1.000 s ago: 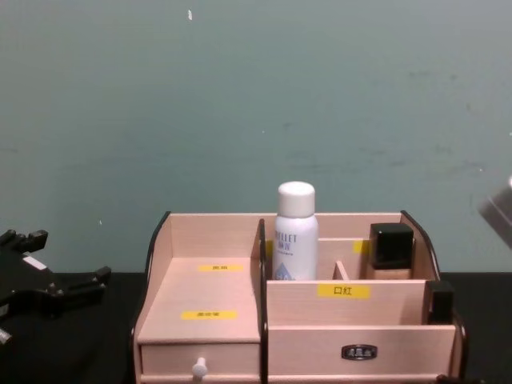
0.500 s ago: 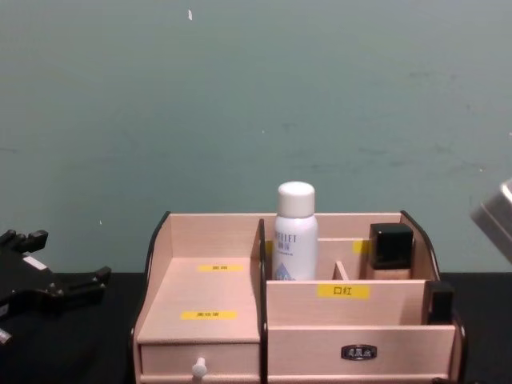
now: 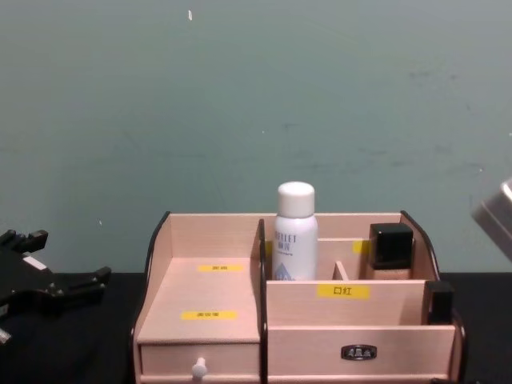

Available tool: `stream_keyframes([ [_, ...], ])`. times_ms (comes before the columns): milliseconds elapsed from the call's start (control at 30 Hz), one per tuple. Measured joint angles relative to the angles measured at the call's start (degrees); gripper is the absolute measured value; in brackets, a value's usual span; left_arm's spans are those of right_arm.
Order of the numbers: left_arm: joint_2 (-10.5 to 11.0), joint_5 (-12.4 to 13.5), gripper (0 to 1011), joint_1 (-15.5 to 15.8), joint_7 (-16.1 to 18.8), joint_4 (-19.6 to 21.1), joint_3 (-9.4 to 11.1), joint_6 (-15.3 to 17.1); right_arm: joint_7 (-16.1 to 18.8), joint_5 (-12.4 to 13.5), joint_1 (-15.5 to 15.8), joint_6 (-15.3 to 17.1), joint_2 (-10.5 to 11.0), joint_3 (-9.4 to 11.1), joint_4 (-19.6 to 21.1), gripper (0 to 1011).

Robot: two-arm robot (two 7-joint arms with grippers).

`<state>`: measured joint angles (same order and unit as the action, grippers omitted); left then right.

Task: Pick up the facial cleanser and watermelon frost from the table and place them into the tiered storage box.

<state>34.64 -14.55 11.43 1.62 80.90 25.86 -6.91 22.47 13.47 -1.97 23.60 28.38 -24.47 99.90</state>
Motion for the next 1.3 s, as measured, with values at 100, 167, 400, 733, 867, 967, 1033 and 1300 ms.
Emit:
stream_keyframes([
  [100,0.00,0.00,1001,0.00,0.00,0.00,0.00,0.00,0.00,0.03,0.01,0.00,0.01,0.01,0.02,867],
  [167,0.00,0.00,1001,0.00,0.00,0.00,0.00,0.00,0.00,0.04,0.02,0.01,0.02,0.03,0.03,799],
  [400,0.00,0.00,1001,0.00,0.00,0.00,0.00,0.00,0.00,0.08,0.05,0.03,0.05,0.06,0.08,687],
  [733,0.00,0.00,1001,0.00,0.00,0.00,0.00,0.00,0.00,0.12,0.07,0.03,0.05,0.06,0.08,687],
  [867,0.00,0.00,1001,0.00,0.00,0.00,0.00,0.00,0.00,0.13,0.07,0.03,0.05,0.06,0.08,687],
  [967,0.00,0.00,1001,0.00,0.00,0.00,0.00,0.00,0.06,0.24,0.08,-0.03,0.00,0.11,0.01,687],
  [1033,0.00,0.00,1001,0.00,0.00,0.00,0.00,0.00,0.20,0.50,0.14,-0.21,-0.03,0.29,-0.11,687],
  [1300,0.00,0.00,1001,0.00,0.00,0.00,0.00,0.00,1.08,1.31,0.31,-0.92,0.72,0.59,1.12,687],
])
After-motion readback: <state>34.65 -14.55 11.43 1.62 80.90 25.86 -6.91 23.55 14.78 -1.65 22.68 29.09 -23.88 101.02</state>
